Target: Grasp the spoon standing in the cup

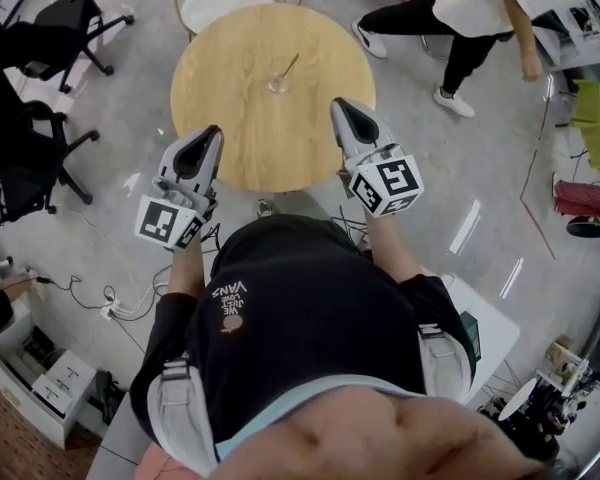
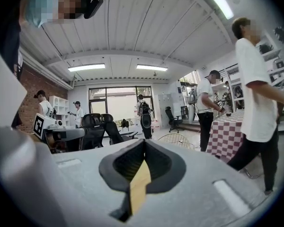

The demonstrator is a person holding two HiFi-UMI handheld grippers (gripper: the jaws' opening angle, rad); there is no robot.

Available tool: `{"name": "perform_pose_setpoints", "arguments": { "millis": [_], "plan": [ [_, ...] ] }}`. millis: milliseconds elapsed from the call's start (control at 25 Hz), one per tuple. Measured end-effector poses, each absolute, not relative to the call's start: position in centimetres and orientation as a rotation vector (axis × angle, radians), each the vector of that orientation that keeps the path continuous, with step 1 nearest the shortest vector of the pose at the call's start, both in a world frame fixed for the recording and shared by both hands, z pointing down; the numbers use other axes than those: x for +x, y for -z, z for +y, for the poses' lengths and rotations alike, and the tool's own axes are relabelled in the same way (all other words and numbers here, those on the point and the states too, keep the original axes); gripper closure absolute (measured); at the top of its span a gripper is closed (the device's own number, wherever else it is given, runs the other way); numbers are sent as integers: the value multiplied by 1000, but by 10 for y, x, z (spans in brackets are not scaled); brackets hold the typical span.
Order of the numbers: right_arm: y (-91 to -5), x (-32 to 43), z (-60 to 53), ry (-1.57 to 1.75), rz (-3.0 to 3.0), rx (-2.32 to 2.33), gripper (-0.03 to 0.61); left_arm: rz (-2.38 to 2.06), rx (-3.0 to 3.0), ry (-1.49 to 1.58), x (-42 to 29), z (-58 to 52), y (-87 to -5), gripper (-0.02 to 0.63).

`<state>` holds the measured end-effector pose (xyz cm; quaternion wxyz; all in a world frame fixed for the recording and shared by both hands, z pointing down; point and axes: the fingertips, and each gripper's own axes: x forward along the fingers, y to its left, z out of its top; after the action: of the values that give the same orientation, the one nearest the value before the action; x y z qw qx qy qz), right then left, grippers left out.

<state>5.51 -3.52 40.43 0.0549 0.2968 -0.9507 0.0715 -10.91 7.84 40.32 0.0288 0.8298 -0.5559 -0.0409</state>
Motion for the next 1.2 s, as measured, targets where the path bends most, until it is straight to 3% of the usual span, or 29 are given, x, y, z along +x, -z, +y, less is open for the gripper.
{"name": "perform_pose_setpoints", "arguments": {
  "millis": [1200],
  "plan": [
    [-437,15,-177,-235,-2884,717,580,-1868,2434,132,-116,-47,-412,598]
  ]
}}
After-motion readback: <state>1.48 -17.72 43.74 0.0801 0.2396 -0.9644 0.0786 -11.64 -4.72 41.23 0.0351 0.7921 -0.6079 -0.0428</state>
